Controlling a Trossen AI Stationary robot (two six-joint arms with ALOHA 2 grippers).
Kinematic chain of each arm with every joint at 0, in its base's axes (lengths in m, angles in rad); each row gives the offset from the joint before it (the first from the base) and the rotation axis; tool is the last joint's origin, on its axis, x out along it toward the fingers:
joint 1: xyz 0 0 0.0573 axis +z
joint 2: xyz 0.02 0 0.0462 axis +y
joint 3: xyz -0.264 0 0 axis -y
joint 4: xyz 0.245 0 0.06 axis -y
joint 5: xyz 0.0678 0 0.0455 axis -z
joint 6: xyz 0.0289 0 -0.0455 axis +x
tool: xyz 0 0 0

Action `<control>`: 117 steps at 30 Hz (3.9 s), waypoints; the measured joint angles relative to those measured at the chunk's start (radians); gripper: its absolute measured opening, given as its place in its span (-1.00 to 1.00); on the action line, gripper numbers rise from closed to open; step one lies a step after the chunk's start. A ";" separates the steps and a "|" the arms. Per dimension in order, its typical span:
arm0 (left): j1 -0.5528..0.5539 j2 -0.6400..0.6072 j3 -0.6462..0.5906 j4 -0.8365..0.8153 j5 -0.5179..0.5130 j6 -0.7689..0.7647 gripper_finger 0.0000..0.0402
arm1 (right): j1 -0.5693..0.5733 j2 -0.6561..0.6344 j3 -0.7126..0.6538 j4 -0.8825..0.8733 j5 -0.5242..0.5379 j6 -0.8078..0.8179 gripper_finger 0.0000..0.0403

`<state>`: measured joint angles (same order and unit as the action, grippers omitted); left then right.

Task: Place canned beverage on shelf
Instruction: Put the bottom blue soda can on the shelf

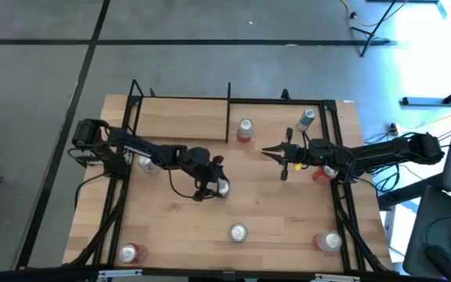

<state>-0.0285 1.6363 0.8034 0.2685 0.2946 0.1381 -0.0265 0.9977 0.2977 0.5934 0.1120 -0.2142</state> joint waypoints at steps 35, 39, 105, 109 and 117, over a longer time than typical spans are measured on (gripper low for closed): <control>-0.297 -0.060 0.001 0.001 -0.881 -0.429 0.55 | 0.000 0.000 0.000 0.003 0.000 0.000 -0.81; -0.297 -0.059 0.001 0.022 -0.853 -0.423 0.55 | 0.000 0.000 0.000 0.004 0.001 0.000 -0.81; -0.142 -0.164 -0.148 0.093 0.010 -0.021 -0.07 | 0.000 0.000 0.001 0.017 0.003 0.000 -0.81; -0.162 -0.163 -0.155 0.089 -0.042 -0.054 0.07 | 0.000 0.000 0.001 0.016 0.002 0.000 -0.81; -0.196 -0.168 -0.152 0.099 -0.114 -0.079 0.37 | 0.000 0.000 0.001 0.016 0.002 0.000 -0.81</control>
<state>-0.2249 1.4684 0.6510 0.3671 0.1805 0.0589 -0.0265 0.9974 0.2985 0.6094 0.1143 -0.2143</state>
